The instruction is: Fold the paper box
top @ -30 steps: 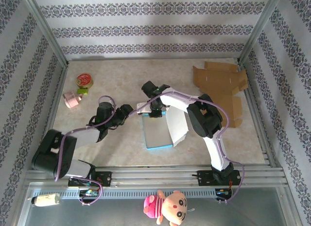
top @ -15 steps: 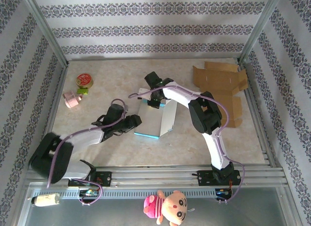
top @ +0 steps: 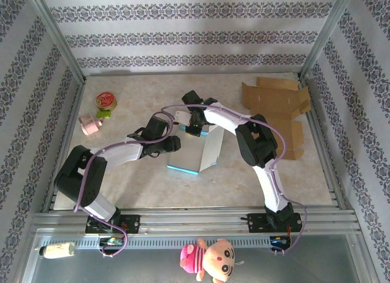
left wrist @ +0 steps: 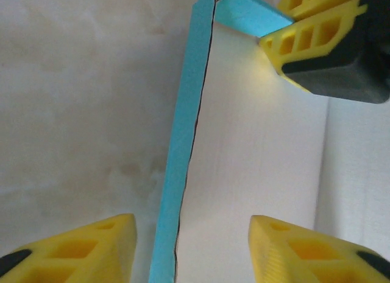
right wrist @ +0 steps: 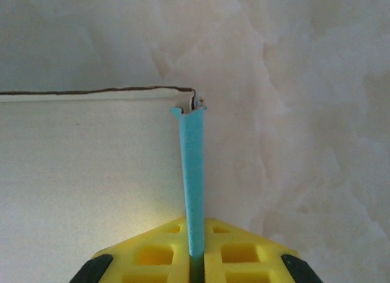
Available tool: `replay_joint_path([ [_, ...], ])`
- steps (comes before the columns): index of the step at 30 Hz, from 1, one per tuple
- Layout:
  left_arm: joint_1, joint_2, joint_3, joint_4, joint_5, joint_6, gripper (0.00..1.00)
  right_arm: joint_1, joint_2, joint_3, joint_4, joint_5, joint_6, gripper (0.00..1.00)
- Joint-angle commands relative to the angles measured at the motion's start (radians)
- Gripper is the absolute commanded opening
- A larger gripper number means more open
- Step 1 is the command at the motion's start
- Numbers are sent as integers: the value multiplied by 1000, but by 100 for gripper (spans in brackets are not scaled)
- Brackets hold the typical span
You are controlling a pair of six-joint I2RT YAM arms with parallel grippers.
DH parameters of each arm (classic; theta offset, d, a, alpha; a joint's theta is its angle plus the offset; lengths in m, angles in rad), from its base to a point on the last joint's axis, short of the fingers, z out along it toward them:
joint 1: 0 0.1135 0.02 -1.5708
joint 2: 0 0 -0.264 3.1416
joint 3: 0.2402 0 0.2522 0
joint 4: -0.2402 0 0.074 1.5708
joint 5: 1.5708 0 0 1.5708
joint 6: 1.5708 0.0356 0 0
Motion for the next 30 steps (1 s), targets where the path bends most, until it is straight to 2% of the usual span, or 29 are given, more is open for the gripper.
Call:
replay_joint_path([
  [1, -9, 46, 17, -75, -26, 69, 42, -4, 23, 23, -24, 6, 21, 12],
  [6, -10, 73, 14, -36, -28, 67, 20, -3, 22, 25, -30, -10, 23, 14],
  [8, -9, 86, 21, -32, -22, 67, 17, -2, 20, 25, -36, -16, 20, 17],
  [11, -9, 101, 22, -20, -19, 67, 16, 3, 12, 34, -57, -39, 14, 26],
  [16, -9, 124, 38, -26, -31, 80, 15, 3, -5, 79, -105, -53, 23, 33],
  [24, -10, 130, 38, -17, -28, 80, 14, -3, -3, 163, -184, -21, 6, 36],
  [30, -8, 127, 29, -5, -20, 75, 15, -23, 16, 233, -273, -58, -19, 36],
])
